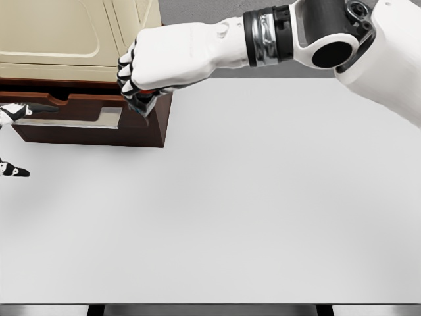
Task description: Open the cabinet drawer with left arm, and place a switch into the drawer with right arm
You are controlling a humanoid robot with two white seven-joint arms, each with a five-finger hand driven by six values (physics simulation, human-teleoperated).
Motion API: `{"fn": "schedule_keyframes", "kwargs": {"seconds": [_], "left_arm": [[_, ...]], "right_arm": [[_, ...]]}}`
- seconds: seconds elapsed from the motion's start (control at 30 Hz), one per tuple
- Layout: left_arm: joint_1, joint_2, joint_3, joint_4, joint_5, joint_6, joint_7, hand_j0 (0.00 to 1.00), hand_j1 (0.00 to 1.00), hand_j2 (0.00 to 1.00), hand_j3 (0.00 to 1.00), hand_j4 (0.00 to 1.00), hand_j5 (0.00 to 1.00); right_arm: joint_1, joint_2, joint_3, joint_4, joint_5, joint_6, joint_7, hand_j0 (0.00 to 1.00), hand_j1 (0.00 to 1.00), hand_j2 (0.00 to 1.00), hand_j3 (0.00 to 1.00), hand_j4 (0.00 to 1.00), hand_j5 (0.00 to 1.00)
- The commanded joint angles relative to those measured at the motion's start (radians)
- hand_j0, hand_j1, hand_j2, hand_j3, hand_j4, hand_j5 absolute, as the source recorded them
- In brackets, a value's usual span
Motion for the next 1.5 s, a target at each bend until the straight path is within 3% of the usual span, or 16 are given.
{"fn": "schedule_keyframes", "kwargs": {"seconds": [0.0, 0.2, 0.7, 1.07, 1.13, 1.47], "left_arm": [[0.000, -0.037, 0.005, 0.007, 0.002, 0.001, 0.001, 1.00, 1.00, 1.00, 1.00, 1.00, 1.00], [0.002, -0.100, -0.007, 0.008, -0.004, 0.001, -0.002, 1.00, 1.00, 1.00, 1.00, 1.00, 1.00], [0.005, -0.121, -0.011, 0.053, -0.010, 0.001, -0.002, 1.00, 1.00, 1.00, 1.00, 1.00, 1.00], [0.015, -0.121, -0.012, 0.057, -0.016, 0.001, -0.004, 1.00, 1.00, 1.00, 1.00, 1.00, 1.00], [0.017, -0.120, -0.014, 0.059, -0.016, 0.001, -0.004, 1.00, 1.00, 1.00, 1.00, 1.00, 1.00], [0.051, -0.095, -0.011, 0.063, -0.014, 0.001, -0.024, 1.00, 1.00, 1.00, 1.00, 1.00, 1.00]], "right_arm": [[0.000, 0.001, 0.000, 0.002, -0.011, 0.002, -0.001, 0.35, 0.35, 0.35, 0.35, 0.35, 0.35], [-0.011, 0.059, 0.002, 0.053, -0.013, 0.002, 0.016, 0.35, 0.35, 0.35, 0.35, 0.35, 0.35], [-0.020, 0.127, -0.001, 0.146, -0.005, 0.002, 0.031, 0.35, 0.35, 0.35, 0.35, 0.35, 0.35], [-0.018, 0.222, -0.006, 0.274, 0.006, 0.002, 0.045, 0.36, 0.36, 0.36, 0.36, 0.36, 0.36], [-0.020, 0.260, -0.006, 0.327, 0.032, 0.002, 0.045, 0.36, 0.36, 0.36, 0.36, 0.36, 0.36], [-0.025, 0.300, -0.006, 0.363, 0.082, 0.002, 0.050, 0.35, 0.35, 0.35, 0.35, 0.35, 0.35]]}}
